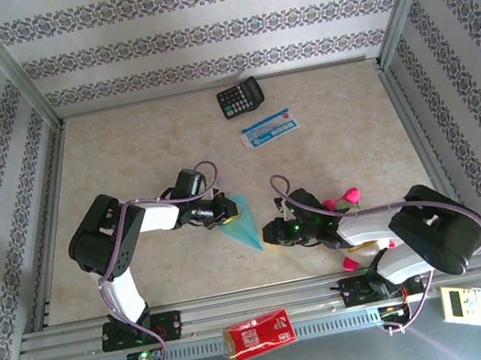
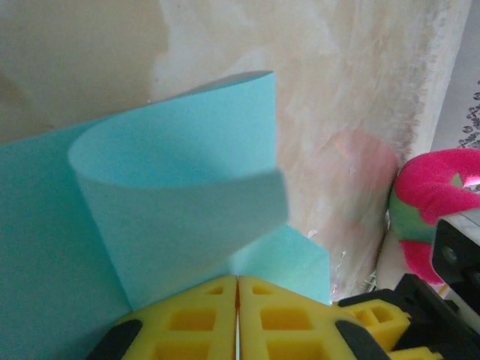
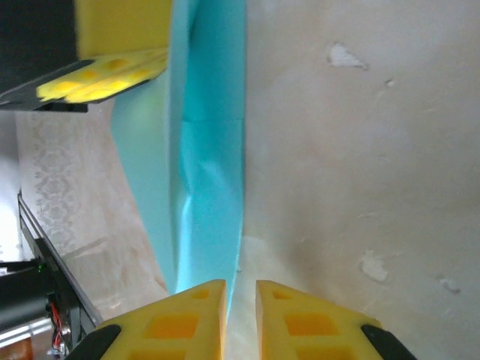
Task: Fold a paper plane with a square sheet of paper (pick it up from the middle)
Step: Fourth fold the wing at the center of the table.
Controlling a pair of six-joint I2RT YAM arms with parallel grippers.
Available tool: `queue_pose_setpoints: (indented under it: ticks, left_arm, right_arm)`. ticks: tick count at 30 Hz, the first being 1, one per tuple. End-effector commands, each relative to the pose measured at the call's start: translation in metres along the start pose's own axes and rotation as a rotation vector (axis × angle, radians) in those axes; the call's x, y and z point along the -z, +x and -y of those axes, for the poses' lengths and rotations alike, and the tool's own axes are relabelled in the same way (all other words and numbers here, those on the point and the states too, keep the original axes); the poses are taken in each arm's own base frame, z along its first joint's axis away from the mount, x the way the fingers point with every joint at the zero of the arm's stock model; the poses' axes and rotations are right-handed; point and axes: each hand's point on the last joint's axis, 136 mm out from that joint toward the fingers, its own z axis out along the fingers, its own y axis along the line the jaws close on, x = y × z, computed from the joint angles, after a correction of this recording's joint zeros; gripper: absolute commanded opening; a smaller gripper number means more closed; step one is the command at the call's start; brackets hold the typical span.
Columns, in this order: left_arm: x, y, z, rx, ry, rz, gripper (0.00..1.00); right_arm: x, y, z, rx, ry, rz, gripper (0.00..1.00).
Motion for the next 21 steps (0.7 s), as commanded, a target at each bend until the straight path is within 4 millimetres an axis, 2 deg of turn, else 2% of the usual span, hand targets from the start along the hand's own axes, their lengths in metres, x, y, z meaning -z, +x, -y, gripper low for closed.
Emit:
queue_pose_setpoints:
  ticks: [1, 2, 8, 14, 21]
  left_arm:
    - [0.003, 0.004, -0.008, -0.014, -0.008, 0.015, 0.11]
    - [0.004, 0.005, -0.008, -0.027, -0.009, 0.018, 0.11]
    - [0.006, 0.008, -0.01, -0.092, -0.015, 0.013, 0.11]
    - [0.0, 0.01, -0.015, -0.096, -0.016, -0.011, 0.11]
    - [-0.005, 0.013, -0.023, -0.095, -0.025, -0.033, 0.11]
  right_arm:
    - [0.002, 0.003, -0.001, 0.084, 0.036, 0.0, 0.19]
    - [0.002, -0.003, -0.016, 0.11, 0.01, 0.011, 0.2]
    - [-0.004, -0.004, -0.04, 0.212, -0.018, -0.008, 0.16]
    - [-0.008, -0.005, -0.048, 0.242, -0.017, -0.021, 0.13]
    - [-0.016, 0.002, -0.037, 0.233, 0.015, -0.052, 0.1]
